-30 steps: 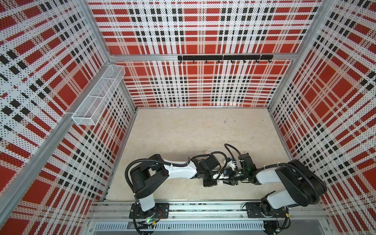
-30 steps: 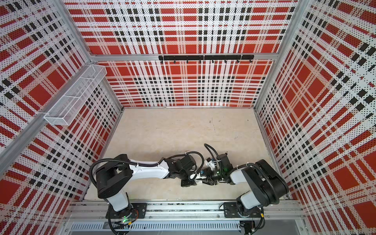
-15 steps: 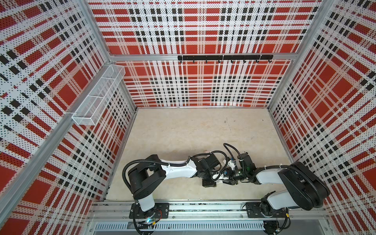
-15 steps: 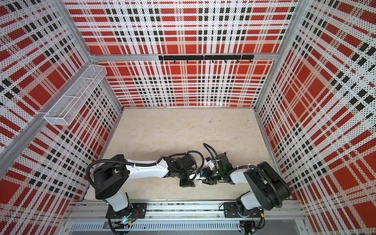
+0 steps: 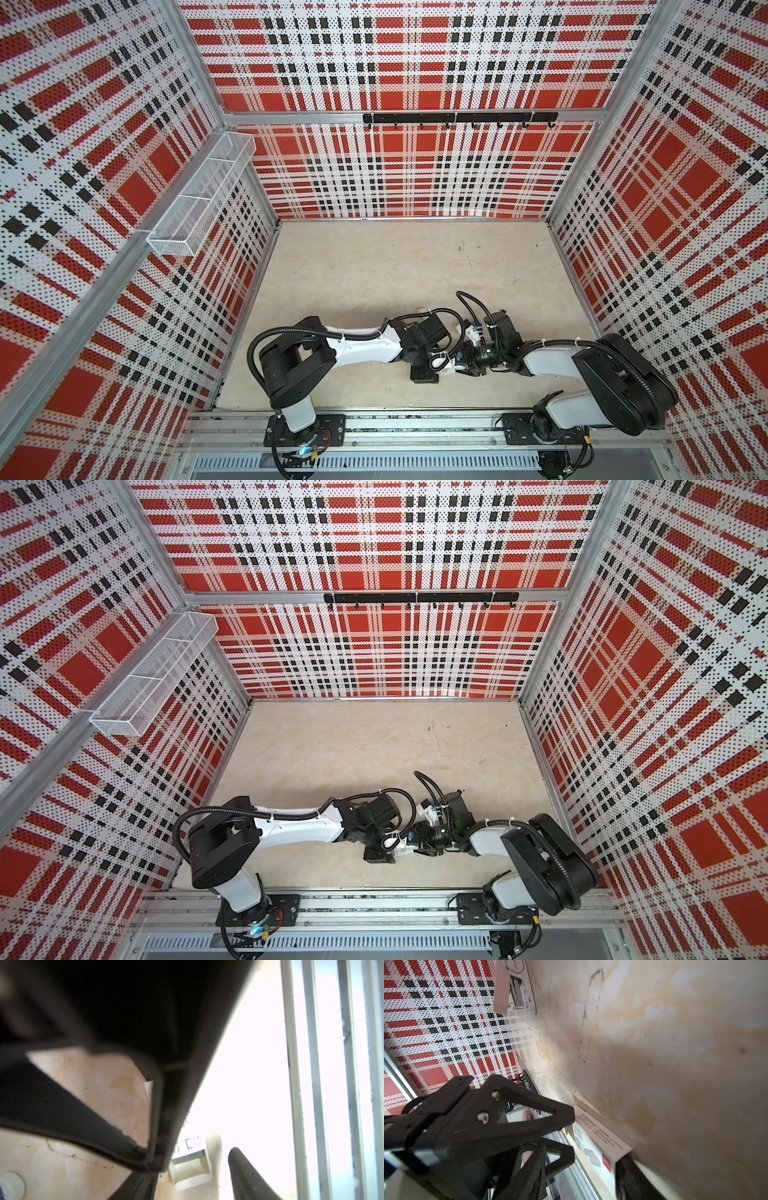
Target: Load the staples into the stapler
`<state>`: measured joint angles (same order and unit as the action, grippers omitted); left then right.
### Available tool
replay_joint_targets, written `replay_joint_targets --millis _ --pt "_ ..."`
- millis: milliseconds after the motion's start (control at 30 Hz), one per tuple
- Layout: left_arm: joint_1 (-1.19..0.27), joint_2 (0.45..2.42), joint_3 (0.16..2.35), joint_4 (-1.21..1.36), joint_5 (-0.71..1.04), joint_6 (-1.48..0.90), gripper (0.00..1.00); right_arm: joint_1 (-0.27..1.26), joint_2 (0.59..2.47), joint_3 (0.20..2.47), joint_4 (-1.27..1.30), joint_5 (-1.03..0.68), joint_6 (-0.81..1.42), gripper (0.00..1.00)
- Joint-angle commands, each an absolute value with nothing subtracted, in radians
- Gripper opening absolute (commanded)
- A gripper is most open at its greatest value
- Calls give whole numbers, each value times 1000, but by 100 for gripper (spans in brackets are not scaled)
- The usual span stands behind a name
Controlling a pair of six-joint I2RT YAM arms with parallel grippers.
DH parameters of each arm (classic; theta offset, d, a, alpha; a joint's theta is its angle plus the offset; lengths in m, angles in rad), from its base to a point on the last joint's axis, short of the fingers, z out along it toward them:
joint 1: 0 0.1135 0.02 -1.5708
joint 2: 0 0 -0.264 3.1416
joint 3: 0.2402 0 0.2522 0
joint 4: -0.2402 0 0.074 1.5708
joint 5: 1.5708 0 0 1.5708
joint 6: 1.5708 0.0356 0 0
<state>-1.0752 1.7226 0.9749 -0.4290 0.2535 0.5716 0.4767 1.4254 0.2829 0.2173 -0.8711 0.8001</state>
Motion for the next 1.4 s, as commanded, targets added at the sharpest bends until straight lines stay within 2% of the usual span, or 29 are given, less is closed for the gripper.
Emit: replay_joint_targets --millis 0,300,667,1000,1367 --pt "-1076 1718 955 -425 202 556 58 476 1424 276 225 -805 790 56" --pt "-1077 1713 949 -419 195 526 58 475 1395 259 240 -799 802 56" --pt "-1075 1763 956 -363 95 473 58 466 1372 244 230 -799 798 57" --pt "-1073 1815 985 -379 97 468 48 460 1401 246 233 -816 787 57" --pt "-1067 1764 983 -383 34 478 60 448 1378 245 205 -807 772 57"
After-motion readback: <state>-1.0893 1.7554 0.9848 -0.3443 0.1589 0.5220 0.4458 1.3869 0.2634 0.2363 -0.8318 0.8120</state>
